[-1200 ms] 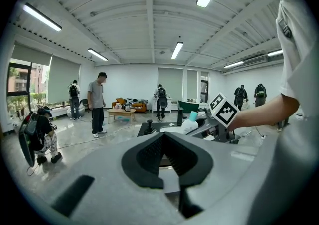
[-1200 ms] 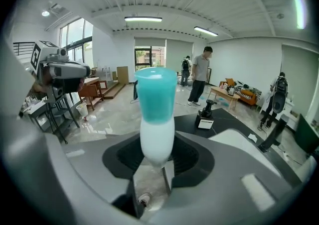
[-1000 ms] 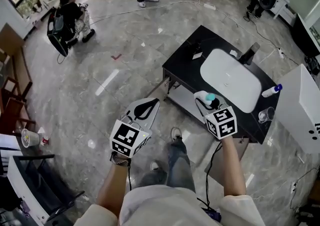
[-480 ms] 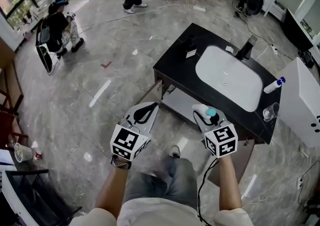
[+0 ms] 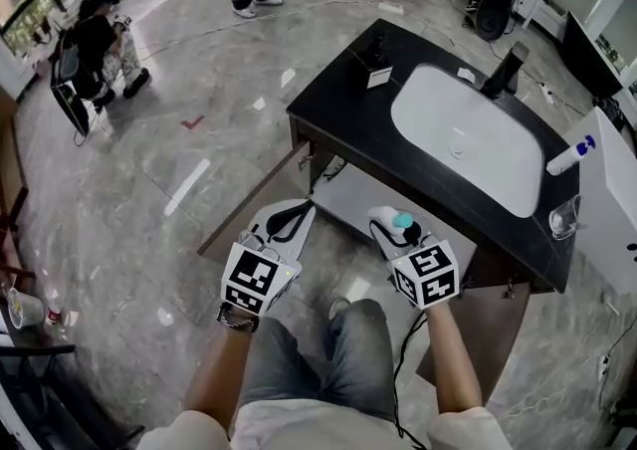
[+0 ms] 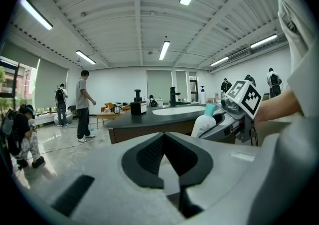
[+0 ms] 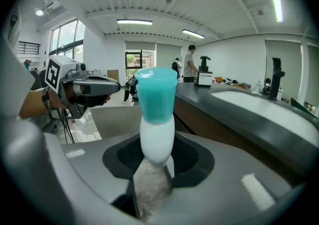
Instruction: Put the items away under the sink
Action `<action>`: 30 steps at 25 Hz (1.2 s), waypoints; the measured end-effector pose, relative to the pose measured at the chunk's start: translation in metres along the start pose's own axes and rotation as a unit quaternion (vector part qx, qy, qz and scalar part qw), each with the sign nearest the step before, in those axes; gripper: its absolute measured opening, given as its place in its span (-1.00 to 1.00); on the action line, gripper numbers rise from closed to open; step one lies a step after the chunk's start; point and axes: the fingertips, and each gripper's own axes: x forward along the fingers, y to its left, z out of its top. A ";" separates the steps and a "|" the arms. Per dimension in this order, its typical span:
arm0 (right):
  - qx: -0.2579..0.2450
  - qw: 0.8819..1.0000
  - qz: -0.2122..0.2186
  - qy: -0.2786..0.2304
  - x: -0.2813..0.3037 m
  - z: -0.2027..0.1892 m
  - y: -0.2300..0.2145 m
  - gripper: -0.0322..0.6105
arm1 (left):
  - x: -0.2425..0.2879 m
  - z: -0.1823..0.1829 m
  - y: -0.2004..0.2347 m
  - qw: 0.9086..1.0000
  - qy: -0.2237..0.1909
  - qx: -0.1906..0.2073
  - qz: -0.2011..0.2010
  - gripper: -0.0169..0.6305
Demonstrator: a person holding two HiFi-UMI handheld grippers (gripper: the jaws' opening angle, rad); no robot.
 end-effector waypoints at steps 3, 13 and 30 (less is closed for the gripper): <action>0.008 1.000 0.005 0.000 0.030 -0.036 -0.005 -0.45 | 0.018 -0.049 0.000 1.000 0.002 -0.007 0.000 -0.93; -0.010 1.000 0.020 0.003 0.122 -0.138 -0.024 -0.44 | 0.073 -0.179 0.004 1.000 -0.009 0.009 -0.008 -0.93; 0.030 0.998 0.035 0.050 0.268 -0.256 -0.071 -0.44 | 0.113 -0.300 0.015 1.000 0.002 -0.009 -0.010 -0.93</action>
